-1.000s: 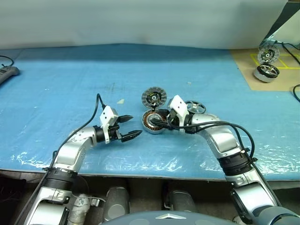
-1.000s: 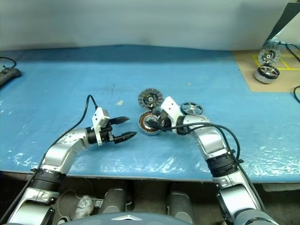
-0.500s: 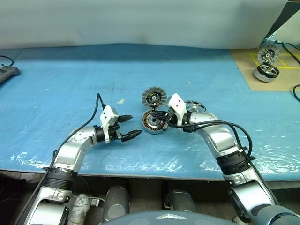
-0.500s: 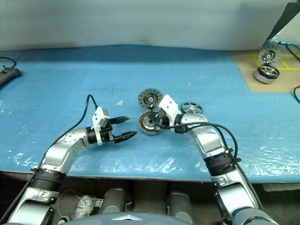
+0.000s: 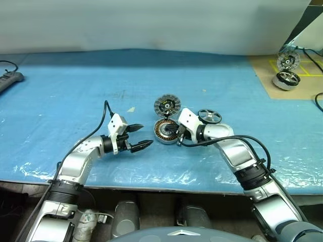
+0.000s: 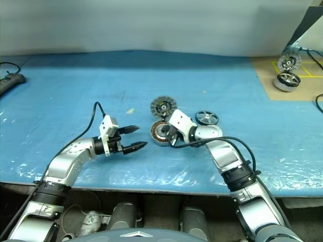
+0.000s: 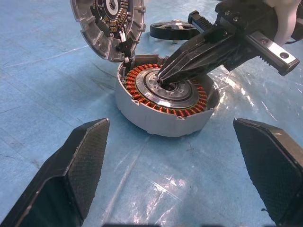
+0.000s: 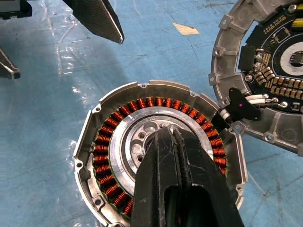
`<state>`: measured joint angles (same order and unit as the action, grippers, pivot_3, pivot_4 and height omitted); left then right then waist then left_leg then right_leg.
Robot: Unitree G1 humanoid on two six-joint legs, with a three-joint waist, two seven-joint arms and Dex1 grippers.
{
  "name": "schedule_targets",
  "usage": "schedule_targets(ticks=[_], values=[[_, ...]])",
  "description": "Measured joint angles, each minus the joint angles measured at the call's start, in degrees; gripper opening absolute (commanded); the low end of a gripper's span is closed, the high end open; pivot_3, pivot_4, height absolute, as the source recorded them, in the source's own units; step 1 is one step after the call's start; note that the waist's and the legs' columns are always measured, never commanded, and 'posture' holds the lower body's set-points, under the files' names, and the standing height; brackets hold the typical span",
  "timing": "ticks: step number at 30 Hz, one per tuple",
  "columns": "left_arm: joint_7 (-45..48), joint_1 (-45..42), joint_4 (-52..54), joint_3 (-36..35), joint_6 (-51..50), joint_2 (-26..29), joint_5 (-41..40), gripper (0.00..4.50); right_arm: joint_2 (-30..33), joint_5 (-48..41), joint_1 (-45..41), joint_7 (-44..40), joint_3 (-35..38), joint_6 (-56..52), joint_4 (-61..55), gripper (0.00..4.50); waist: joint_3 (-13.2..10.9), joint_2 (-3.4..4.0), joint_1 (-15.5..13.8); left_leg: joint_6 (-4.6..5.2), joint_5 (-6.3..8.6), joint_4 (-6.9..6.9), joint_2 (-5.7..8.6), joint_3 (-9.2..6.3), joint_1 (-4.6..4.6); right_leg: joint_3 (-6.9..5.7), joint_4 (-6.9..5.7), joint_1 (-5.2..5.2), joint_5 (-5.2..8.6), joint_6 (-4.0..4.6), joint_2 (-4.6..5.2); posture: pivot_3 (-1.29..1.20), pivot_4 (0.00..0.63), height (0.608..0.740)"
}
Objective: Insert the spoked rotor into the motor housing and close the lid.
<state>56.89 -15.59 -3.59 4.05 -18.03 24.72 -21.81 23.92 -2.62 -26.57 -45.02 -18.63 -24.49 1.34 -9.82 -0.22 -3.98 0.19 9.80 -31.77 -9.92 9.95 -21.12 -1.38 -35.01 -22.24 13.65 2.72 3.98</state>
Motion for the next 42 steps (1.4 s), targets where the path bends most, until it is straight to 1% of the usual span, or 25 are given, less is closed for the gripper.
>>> schedule_targets(ticks=[4,6,8,10,13,15,17,19,22,29,32,35,38,40,42], values=[[0.05,0.00,0.02,0.00,-0.04,0.00,-0.19,4.50,-1.15,-2.28,0.16,-0.73,1.87,-2.27,-0.43,0.02,0.01,-0.01,0.03,0.00,0.00,0.25,0.02,0.01,-0.04,-0.01,0.18,-0.05,-0.02,0.05,-0.01,0.00,0.150,0.740],[0.05,-0.01,0.12,0.00,-0.10,0.00,-0.32,4.50,-3.10,-5.78,0.65,-1.03,4.48,-4.69,-0.50,0.02,0.01,-0.01,0.04,0.00,-0.01,0.35,0.03,0.02,-0.25,-0.01,0.19,-0.29,-0.03,0.07,-0.02,0.00,0.150,0.740],[0.05,-0.07,0.32,0.01,-0.14,-0.01,-0.51,4.50,-4.57,-9.12,0.65,-1.35,6.52,-7.15,-1.26,0.02,0.00,-0.01,0.16,0.08,-0.08,0.33,0.03,0.03,-0.71,-0.01,0.14,-0.79,-0.05,0.09,-0.03,0.00,0.150,0.740],[0.05,-0.10,0.36,0.00,-0.16,-0.01,-0.58,4.50,-4.54,-10.02,0.35,-1.56,6.92,-8.05,-2.28,0.02,0.00,-0.01,0.17,0.06,-0.24,0.31,0.03,0.03,-0.90,-0.04,0.13,-0.96,-0.05,0.09,-0.04,0.00,0.150,0.740],[0.05,-0.10,0.41,0.00,-0.18,0.00,-0.67,4.50,-3.53,-8.03,-0.13,-1.08,5.13,-8.03,-1.71,0.02,0.00,-0.01,0.10,0.03,-0.24,0.32,0.02,0.04,-0.92,-0.07,0.14,-0.96,-0.05,0.09,-0.03,0.00,0.150,0.740],[0.05,-0.09,0.52,0.00,-0.21,0.01,-0.72,4.50,-2.92,-5.79,-0.38,-0.40,3.33,-5.92,-0.64,0.02,0.00,0.00,0.14,-0.03,-0.20,0.32,0.03,0.04,-0.88,-0.06,0.15,-0.94,-0.05,0.09,-0.03,0.00,0.150,0.740],[0.05,-0.08,1.07,0.01,-0.21,0.01,-0.76,4.50,-1.88,-3.49,-0.92,0.07,1.18,-3.62,-0.05,0.02,0.01,-0.01,0.14,-0.14,-0.12,0.31,0.01,0.04,-0.71,-0.06,0.14,-0.77,-0.05,0.09,-0.03,0.00,0.150,0.740],[0.02,-0.07,1.58,0.00,-0.22,0.02,-0.80,4.50,-1.65,-2.01,-1.13,0.51,0.15,-2.77,0.34,0.02,0.01,-0.01,0.09,-0.01,-0.02,0.31,0.02,0.04,-0.40,-0.05,0.16,-0.43,-0.04,0.08,-0.02,0.00,0.150,0.740],[-0.03,-0.06,1.71,-0.01,-0.22,0.05,-0.82,4.50,-0.58,-1.79,-0.60,-0.06,-0.20,-2.83,-0.09,0.02,0.01,-0.01,-0.02,-0.01,-0.01,0.34,0.03,0.03,0.11,-0.03,0.25,0.07,-0.01,0.03,0.00,0.00,0.150,0.740],[-0.07,-0.06,1.70,-0.02,-0.24,0.12,-0.87,4.50,0.69,-2.02,-0.02,-1.43,-0.26,-3.63,-2.15,0.02,0.02,-0.01,-0.18,-0.01,-0.01,0.39,0.07,0.03,0.04,-0.02,0.27,0.05,0.00,0.02,0.02,0.00,0.150,0.740],[0.04,-0.06,1.70,-0.02,-0.28,0.15,-0.98,4.50,-0.46,-5.52,0.74,-2.15,2.60,-5.21,-2.43,0.02,0.01,-0.01,-0.15,0.00,-0.02,0.42,0.07,0.03,-0.16,-0.03,0.27,-0.14,0.00,0.03,0.02,0.00,0.150,0.740],[0.08,-0.07,1.70,-0.02,-0.56,0.15,-1.12,4.50,-2.33,-12.07,0.26,-2.79,7.47,-10.30,-4.76,0.02,0.00,0.01,0.09,0.08,-0.08,0.33,0.06,0.03,-0.69,-0.02,0.13,-0.74,-0.03,0.06,0.00,0.00,0.150,0.740],[0.08,-0.14,1.70,-0.01,-0.67,0.13,-1.24,4.50,-2.27,-17.48,-3.54,-3.67,10.88,-14.55,-8.84,0.02,0.00,0.01,0.30,0.19,-0.16,0.32,0.02,0.03,-0.82,-0.04,0.10,-0.90,-0.04,0.07,-0.04,0.00,0.150,0.740],[0.08,-0.16,1.70,-0.01,-0.69,0.13,-1.34,4.50,-1.26,-18.66,-6.20,-4.27,11.23,-15.68,-10.76,0.02,0.00,0.01,0.18,0.19,-0.15,0.34,0.02,0.04,-0.81,-0.06,0.11,-0.88,-0.03,0.07,-0.04,0.00,0.150,0.740],[0.04,-0.19,1.70,-0.02,-0.71,0.11,-1.42,4.50,2.66,-16.19,-7.67,-5.90,7.90,-13.98,-11.40,0.02,0.00,0.00,0.02,0.12,-0.18,0.34,0.04,0.04,-0.82,-0.06,0.16,-0.85,-0.03,0.07,-0.03,0.00,0.150,0.740]])
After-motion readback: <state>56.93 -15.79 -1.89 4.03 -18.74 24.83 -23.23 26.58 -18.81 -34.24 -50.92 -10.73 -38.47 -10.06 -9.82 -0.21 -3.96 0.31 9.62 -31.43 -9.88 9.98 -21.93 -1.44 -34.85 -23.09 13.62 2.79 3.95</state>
